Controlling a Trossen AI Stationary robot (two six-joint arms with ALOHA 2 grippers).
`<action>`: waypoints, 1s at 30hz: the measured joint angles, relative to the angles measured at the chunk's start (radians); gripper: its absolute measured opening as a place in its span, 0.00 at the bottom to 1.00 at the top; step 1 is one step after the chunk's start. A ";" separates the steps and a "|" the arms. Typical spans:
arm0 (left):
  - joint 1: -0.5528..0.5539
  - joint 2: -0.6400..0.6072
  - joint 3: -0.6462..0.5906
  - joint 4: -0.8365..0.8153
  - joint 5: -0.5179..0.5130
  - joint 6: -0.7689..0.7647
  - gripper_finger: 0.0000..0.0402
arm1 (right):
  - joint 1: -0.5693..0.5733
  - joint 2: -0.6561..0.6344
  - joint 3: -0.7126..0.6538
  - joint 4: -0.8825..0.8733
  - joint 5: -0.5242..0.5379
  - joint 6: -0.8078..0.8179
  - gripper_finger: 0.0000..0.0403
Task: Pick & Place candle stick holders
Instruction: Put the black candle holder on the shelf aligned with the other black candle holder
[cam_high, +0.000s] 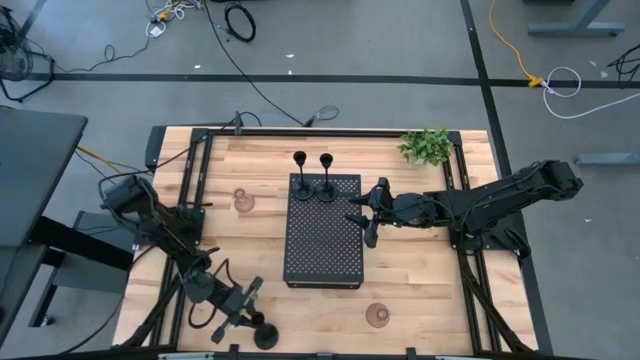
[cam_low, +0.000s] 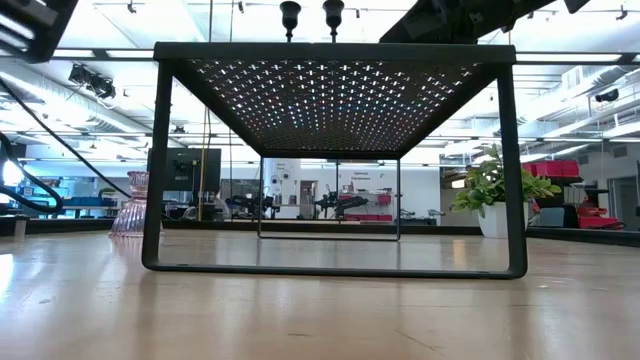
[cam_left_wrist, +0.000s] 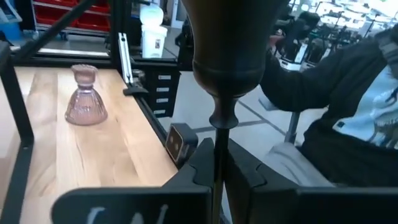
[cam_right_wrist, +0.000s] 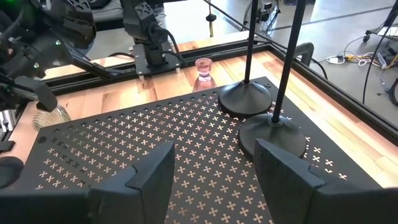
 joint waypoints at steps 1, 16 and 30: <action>0.003 -0.009 0.000 0.000 0.000 -0.001 0.03 | 0.000 0.000 0.000 0.000 0.000 0.000 0.55; 0.031 -0.364 0.000 -0.049 -0.106 0.083 0.03 | 0.000 0.000 0.000 0.131 -0.096 0.018 0.55; 0.319 -0.546 0.156 -0.549 -0.040 0.078 0.03 | 0.020 0.088 0.000 0.426 -0.247 0.039 0.55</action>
